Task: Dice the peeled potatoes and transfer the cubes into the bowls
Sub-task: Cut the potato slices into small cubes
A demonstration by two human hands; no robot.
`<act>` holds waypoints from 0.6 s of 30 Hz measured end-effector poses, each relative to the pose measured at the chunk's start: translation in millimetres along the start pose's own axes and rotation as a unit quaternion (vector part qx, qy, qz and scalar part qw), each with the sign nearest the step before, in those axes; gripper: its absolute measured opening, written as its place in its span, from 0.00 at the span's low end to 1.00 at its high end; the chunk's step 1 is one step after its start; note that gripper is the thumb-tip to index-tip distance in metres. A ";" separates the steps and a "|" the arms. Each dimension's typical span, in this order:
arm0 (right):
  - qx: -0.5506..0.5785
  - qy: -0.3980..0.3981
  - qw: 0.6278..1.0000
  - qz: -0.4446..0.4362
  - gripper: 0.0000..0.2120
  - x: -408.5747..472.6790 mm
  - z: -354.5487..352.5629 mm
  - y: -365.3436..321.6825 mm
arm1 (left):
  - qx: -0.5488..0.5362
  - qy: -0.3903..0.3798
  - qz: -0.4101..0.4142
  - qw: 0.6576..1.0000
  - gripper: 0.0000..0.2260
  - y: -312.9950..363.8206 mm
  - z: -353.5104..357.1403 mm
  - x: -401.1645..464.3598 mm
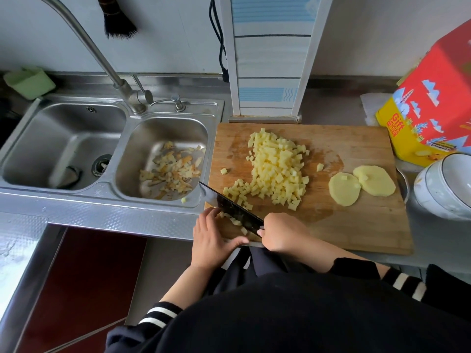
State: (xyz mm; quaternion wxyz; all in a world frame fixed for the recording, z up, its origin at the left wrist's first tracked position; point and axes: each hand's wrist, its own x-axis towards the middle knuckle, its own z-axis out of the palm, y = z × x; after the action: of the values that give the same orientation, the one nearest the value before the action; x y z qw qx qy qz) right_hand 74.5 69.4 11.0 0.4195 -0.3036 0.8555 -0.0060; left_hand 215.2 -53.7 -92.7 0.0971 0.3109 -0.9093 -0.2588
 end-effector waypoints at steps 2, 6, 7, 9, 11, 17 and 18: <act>0.012 -0.003 1.000 0.002 0.17 0.9 0.1 2.5 | 0.027 -0.015 0.005 1.000 0.49 -0.5 1.6 1.5; 0.015 0.005 1.000 0.003 0.17 1.1 0.2 4.2 | 0.051 -0.033 -0.027 0.998 0.47 0.8 2.0 4.4; 0.013 0.007 1.000 0.004 0.15 0.5 -0.4 4.7 | 0.052 -0.034 -0.034 0.997 0.46 2.0 2.2 5.5; 0.016 0.015 1.000 0.008 0.12 -1.5 -2.1 7.2 | 0.042 -0.040 -0.041 0.997 0.43 5.9 2.7 9.3; 0.020 0.023 0.999 0.010 0.11 -3.4 -3.4 9.9 | 0.030 -0.043 -0.043 0.998 0.40 10.1 4.0 12.9; 0.019 0.049 0.998 0.018 0.12 -2.0 -5.2 19.9 | -0.028 -0.057 -0.064 0.996 0.35 28.0 9.5 29.3; 0.017 0.057 0.998 0.023 0.13 -1.1 -5.6 22.6 | -0.035 -0.060 -0.074 0.995 0.33 32.7 8.7 33.5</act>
State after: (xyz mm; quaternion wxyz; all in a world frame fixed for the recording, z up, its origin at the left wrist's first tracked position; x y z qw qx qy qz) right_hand 59.4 87.1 9.4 0.3755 -0.2753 0.8846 -0.0283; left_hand 169.0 -48.8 -82.1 0.0343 0.3575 -0.8783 -0.3155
